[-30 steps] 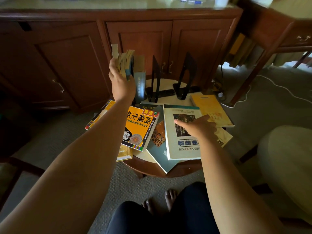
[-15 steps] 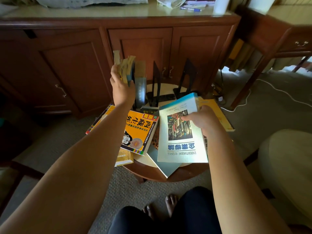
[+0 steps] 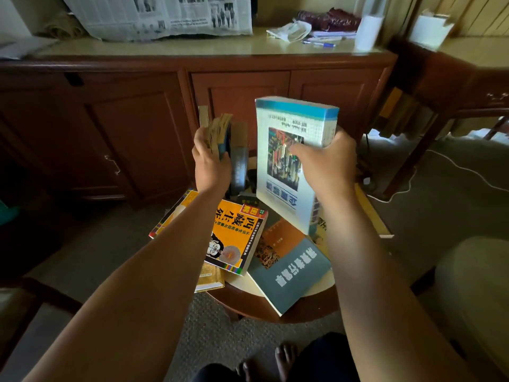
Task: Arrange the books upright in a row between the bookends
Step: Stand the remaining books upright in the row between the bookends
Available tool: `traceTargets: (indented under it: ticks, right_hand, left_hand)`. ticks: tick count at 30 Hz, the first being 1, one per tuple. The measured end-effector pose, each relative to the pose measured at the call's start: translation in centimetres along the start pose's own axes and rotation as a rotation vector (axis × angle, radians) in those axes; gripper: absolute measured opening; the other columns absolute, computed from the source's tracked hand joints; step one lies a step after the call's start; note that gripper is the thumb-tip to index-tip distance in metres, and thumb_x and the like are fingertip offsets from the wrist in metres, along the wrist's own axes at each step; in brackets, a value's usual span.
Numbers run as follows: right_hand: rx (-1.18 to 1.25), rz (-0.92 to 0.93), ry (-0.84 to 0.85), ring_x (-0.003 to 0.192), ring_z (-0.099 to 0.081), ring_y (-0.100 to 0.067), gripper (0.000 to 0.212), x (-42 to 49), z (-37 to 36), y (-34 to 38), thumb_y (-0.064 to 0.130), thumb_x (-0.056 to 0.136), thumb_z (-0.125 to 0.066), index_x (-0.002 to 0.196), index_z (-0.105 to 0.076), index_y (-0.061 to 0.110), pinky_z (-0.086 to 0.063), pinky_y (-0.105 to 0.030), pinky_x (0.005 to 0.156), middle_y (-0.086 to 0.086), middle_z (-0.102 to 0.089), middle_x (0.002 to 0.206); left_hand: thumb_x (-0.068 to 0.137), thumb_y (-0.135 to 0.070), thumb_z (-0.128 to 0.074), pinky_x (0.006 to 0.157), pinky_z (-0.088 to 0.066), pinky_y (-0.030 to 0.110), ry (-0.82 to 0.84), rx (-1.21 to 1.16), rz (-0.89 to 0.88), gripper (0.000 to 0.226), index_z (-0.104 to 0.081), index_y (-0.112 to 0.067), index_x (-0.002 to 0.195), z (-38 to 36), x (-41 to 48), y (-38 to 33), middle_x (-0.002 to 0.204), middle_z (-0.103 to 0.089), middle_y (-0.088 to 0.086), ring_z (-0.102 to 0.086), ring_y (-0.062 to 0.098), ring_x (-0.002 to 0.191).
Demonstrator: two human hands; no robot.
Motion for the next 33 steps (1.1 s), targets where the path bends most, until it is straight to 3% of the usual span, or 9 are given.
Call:
traceTargets:
  ticks: [2,5,14,18,23,33]
  right_hand:
    - [0.135,0.045,-0.065,0.094,-0.073,-0.006,0.039,-0.1,-1.6,0.1,0.021,0.075,-0.082,0.11,-0.066,0.024,-0.063,-0.033,0.08,0.01,-0.075,0.107]
    - [0.246,0.126,-0.15,0.103,-0.069,-0.007,0.046,-0.8,-3.5,0.3,0.012,0.084,-0.08,0.124,-0.057,0.009,-0.051,-0.005,0.07,-0.005,-0.07,0.123]
    - [0.158,0.283,-0.299,0.113,-0.064,-0.013,0.041,-1.6,-5.6,-0.5,0.018,0.091,-0.077,0.122,-0.054,0.004,-0.044,0.003,0.063,-0.015,-0.066,0.125]
    - [0.127,0.259,-0.284,0.116,-0.063,-0.014,0.046,-1.6,-7.0,-1.2,0.021,0.092,-0.076,0.127,-0.053,0.004,-0.048,-0.003,0.062,-0.014,-0.065,0.127]
    - [0.089,0.294,-0.23,0.118,-0.066,-0.021,0.041,-1.3,-9.6,-2.5,0.024,0.092,-0.075,0.125,-0.055,0.009,-0.065,-0.031,0.07,-0.009,-0.066,0.127]
    - [0.105,0.197,-0.088,0.131,-0.059,-0.023,0.044,3.4,-15.0,-5.3,0.028,0.097,-0.069,0.132,-0.051,0.009,-0.064,-0.035,0.08,-0.01,-0.061,0.137]
  left_hand:
    - [0.095,-0.003,-0.061,0.085,-0.046,0.034,-0.005,-0.004,-0.004,0.076,-0.024,-0.025,0.157,-0.1,0.0,0.1,0.155,-0.039,0.015,-0.057,0.034,0.124]
    - [0.096,-0.005,-0.062,0.085,-0.047,0.034,-0.007,0.006,-0.012,0.075,-0.023,-0.025,0.158,-0.1,0.1,0.3,0.156,-0.038,0.015,-0.058,0.035,0.124]
    - [0.098,-0.009,-0.064,0.083,-0.05,0.033,-0.016,0.031,-0.016,0.076,-0.021,-0.027,0.158,0.0,0.4,0.5,0.156,-0.038,0.013,-0.058,0.032,0.124]
    - [0.098,-0.009,-0.063,0.082,-0.05,0.033,-0.014,0.026,-0.018,0.075,-0.021,-0.027,0.157,-0.1,0.4,0.4,0.156,-0.038,0.012,-0.058,0.029,0.122]
    - [0.097,-0.007,-0.064,0.084,-0.049,0.032,-0.018,0.035,-0.042,0.074,-0.024,-0.025,0.156,0.0,0.4,0.5,0.155,-0.039,0.013,-0.056,0.031,0.126]
    - [0.095,-0.009,-0.068,0.082,-0.049,0.031,-0.05,0.059,-0.078,0.076,-0.025,-0.021,0.157,-0.1,0.6,0.8,0.153,-0.041,0.015,-0.058,0.032,0.125]
Point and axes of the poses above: each hand's wrist, its own x-axis towards the middle knuckle, its own z-axis out of the back of the hand, y = z × x, the point moved 3 cm from there along x, towards the middle knuckle
